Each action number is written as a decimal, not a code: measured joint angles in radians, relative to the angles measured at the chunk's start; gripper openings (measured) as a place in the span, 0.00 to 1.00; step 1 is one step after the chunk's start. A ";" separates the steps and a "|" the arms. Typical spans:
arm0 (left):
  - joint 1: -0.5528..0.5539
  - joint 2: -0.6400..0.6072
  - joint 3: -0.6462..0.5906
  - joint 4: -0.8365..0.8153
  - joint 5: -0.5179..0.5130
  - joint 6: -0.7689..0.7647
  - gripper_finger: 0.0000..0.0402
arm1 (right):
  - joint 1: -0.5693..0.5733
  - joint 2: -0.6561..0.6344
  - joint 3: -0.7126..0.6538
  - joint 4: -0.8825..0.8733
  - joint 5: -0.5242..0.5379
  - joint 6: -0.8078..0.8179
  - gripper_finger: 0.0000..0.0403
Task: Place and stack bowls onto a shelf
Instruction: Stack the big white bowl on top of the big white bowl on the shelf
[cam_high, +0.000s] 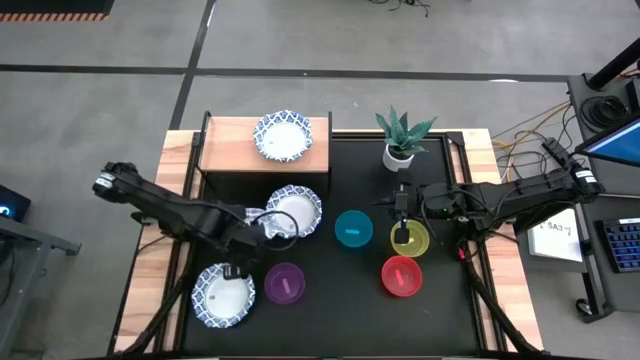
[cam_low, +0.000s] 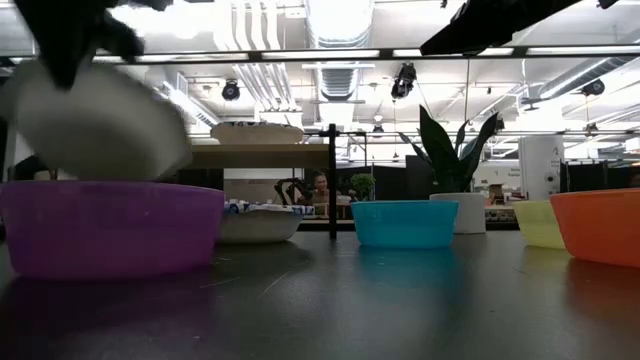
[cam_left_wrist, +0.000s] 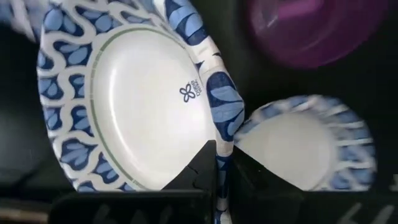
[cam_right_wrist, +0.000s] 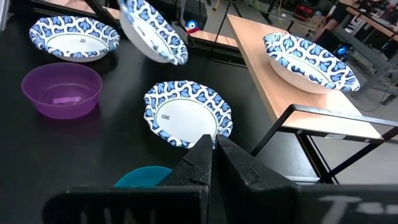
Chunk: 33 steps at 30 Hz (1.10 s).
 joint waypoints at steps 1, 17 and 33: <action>-0.003 0.000 0.035 0.000 0.000 0.016 0.00 | 0.000 0.000 0.000 0.000 0.000 0.000 0.02; 0.038 -0.002 0.373 0.029 -0.465 0.557 0.00 | 0.000 0.000 0.000 0.000 0.000 0.000 0.02; 0.516 0.002 0.309 0.146 -0.393 0.982 0.00 | 0.000 0.000 0.000 0.000 0.000 0.006 0.02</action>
